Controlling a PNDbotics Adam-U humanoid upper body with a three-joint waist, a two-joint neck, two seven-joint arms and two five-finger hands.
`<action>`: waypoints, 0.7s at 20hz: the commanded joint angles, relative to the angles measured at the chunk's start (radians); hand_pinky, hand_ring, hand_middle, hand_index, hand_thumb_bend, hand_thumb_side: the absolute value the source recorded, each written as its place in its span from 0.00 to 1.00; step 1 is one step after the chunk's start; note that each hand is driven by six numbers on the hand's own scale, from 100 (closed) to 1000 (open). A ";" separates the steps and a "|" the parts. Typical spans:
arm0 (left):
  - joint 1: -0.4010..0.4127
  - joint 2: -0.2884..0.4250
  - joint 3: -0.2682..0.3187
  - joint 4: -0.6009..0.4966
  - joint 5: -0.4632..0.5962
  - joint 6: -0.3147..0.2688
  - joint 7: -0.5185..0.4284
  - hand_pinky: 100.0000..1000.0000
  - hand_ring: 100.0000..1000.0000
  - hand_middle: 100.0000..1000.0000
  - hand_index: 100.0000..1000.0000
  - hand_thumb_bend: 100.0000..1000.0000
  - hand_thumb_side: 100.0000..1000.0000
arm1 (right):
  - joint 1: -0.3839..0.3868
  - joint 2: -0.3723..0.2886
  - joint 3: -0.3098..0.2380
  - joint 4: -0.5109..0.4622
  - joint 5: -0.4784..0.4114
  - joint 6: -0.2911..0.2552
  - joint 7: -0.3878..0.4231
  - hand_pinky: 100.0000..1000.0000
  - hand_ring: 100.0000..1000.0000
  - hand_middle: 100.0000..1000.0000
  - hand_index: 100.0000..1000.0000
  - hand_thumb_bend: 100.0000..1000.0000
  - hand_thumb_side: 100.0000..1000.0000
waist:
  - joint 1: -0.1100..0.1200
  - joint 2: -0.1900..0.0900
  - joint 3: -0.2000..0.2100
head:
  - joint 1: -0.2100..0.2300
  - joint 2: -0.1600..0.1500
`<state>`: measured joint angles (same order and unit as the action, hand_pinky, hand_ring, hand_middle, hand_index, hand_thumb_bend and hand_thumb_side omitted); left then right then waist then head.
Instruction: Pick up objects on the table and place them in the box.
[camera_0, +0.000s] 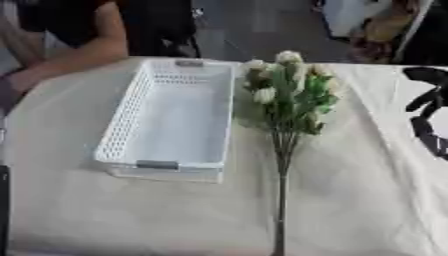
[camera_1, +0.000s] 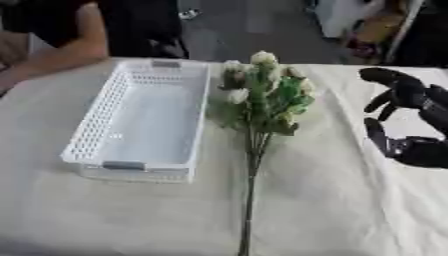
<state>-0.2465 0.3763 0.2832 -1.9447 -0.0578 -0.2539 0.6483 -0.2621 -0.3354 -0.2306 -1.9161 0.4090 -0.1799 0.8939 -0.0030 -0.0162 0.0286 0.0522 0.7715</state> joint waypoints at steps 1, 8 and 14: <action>-0.005 0.025 0.001 -0.021 0.002 -0.002 -0.005 0.42 0.44 0.57 0.66 0.06 0.87 | -0.012 -0.025 -0.003 -0.014 -0.001 -0.001 -0.001 0.55 0.67 1.00 1.00 0.00 0.13 | 0.002 -0.007 -0.001 | 0.002 -0.001; -0.005 0.026 -0.001 -0.023 0.003 -0.001 -0.007 0.42 0.44 0.57 0.66 0.06 0.87 | -0.012 -0.025 -0.003 -0.014 -0.002 0.000 -0.001 0.55 0.67 1.00 1.00 0.00 0.14 | 0.002 -0.006 -0.001 | 0.002 -0.001; -0.004 0.030 -0.004 -0.013 0.005 0.003 -0.006 0.42 0.44 0.57 0.66 0.05 0.87 | -0.057 -0.115 0.016 0.001 -0.042 -0.011 0.002 0.65 0.74 1.00 1.00 0.00 0.11 | 0.001 -0.009 0.024 | 0.029 -0.001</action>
<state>-0.2401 0.3768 0.2822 -1.9477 -0.0572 -0.2506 0.6456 -0.2996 -0.3955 -0.2158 -1.9081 0.3807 -0.1843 0.8943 -0.0031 -0.0171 0.0518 0.0702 0.7715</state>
